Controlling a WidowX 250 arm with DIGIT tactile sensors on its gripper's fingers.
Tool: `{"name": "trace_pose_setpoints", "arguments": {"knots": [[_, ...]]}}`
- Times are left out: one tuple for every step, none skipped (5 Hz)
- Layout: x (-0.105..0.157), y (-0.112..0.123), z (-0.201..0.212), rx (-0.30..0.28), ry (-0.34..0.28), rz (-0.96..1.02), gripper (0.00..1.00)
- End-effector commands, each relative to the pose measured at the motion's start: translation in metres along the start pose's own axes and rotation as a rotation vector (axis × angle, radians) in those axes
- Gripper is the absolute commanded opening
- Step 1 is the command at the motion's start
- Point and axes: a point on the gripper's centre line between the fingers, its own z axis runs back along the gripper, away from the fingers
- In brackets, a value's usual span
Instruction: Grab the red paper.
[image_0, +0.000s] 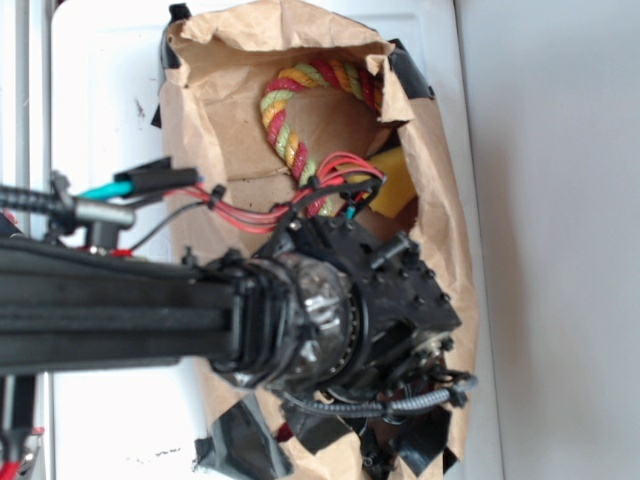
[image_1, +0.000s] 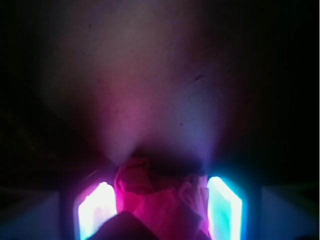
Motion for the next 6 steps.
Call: {"name": "trace_pose_setpoints", "arguments": {"knots": [[-0.037,0.021,0.072,-0.002,-0.213,-0.006,0.0],[-0.038,0.043,0.096,0.01,-0.331,0.073,0.0],[-0.039,0.057,0.111,0.073,-0.403,0.101,0.0],[-0.041,0.069,0.123,0.196,-0.479,0.131,0.0],[-0.035,0.078,0.136,0.28,-0.555,0.131,0.0],[-0.006,0.083,0.139,0.315,-0.561,-0.126,0.0]]}}
